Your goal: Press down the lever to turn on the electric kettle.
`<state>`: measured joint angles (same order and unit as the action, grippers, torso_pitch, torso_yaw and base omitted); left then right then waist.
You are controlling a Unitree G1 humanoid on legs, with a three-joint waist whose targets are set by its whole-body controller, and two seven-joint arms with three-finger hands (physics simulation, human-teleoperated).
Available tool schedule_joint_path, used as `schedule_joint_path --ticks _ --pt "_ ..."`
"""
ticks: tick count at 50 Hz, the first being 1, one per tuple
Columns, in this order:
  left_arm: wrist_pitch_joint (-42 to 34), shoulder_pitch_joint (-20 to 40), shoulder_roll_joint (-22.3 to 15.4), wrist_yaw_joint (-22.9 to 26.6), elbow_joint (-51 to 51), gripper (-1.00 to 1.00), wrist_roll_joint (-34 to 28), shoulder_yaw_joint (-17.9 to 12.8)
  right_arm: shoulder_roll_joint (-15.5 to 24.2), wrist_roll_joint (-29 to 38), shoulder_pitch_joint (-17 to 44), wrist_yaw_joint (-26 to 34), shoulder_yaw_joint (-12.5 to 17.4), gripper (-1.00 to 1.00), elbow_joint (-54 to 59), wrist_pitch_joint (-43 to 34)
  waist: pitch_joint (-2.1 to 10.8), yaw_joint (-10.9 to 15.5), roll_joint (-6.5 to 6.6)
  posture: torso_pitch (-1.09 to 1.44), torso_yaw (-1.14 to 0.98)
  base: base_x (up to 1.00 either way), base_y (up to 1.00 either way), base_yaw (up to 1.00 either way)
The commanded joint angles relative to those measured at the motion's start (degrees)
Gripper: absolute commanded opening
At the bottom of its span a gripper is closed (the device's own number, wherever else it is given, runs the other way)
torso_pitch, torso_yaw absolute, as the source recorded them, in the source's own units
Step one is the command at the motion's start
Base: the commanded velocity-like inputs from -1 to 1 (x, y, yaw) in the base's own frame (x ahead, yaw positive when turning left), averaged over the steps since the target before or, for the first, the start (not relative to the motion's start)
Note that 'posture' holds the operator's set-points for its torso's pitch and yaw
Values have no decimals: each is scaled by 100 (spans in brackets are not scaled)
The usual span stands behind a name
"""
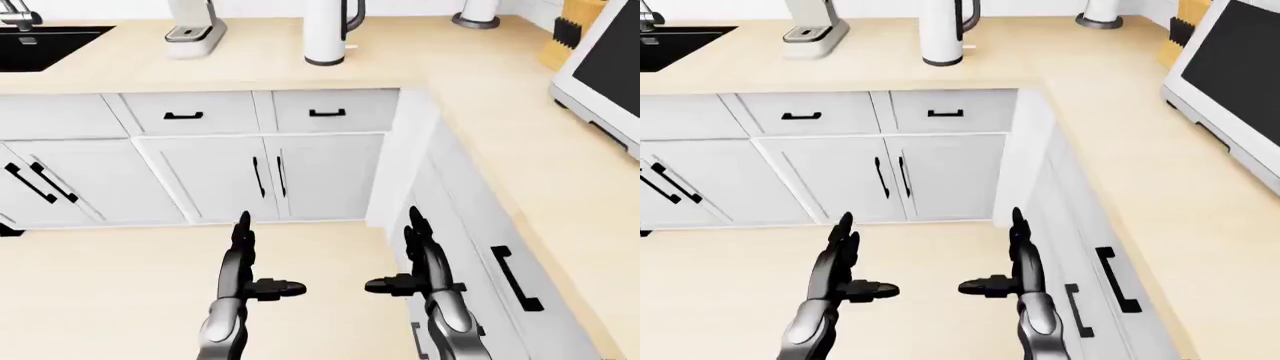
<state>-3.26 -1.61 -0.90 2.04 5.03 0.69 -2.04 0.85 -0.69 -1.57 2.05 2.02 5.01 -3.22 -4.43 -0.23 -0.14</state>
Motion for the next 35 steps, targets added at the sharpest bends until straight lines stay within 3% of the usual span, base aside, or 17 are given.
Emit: schedule_joint_path --ticks 1,3,4,5,7,8,12,21,25,27,35 --pt "364 149 -20 5 -551 100 41 -24 -10 229 213 -232 -35 100 -278 567 5 -12 -45 0 0 0 0 0" --pt "385 115 -19 -14 -615 100 20 -25 -51 57 210 -246 14 100 -327 492 354 47 1 0 0 0 0 0" --pt "403 138 -20 -21 -573 100 2 -22 -83 -39 213 -304 49 100 -288 659 301 46 0 0 0 0 0 0" --pt "407 151 -20 -20 -553 100 4 -25 -43 6 250 -318 28 100 -204 651 98 40 -31 0 0 0 0 0" --pt "377 150 -21 -32 -580 100 20 -42 4 -65 235 -223 41 100 -219 645 397 47 -38 0 0 0 0 0" --pt "403 96 -17 -42 -659 100 -15 -20 25 -96 220 -197 73 100 -210 698 431 51 -37 0 0 0 0 0" --pt "552 61 -19 -147 -775 100 -116 -48 62 -169 95 -92 119 100 -509 767 440 51 -31 0 0 0 0 0" --pt "340 -375 -36 -290 -2333 100 -255 -249 -2 -217 -385 -52 213 100 -2174 368 490 42 -22 0 0 0 0 0" --pt "867 -395 35 -300 -2343 100 -69 -386 -50 -40 -655 -137 253 100 -2745 967 494 56 -25 0 0 0 0 0" --pt "1061 -535 40 -233 -2753 100 250 -528 -55 81 -791 6 121 100 -2825 1307 509 58 -19 0 0 0 0 0" --pt "2032 -979 153 74 -3174 100 346 -437 -53 646 -1410 244 -334 100 -3350 2632 425 29 -4 0 0 0 0 0"
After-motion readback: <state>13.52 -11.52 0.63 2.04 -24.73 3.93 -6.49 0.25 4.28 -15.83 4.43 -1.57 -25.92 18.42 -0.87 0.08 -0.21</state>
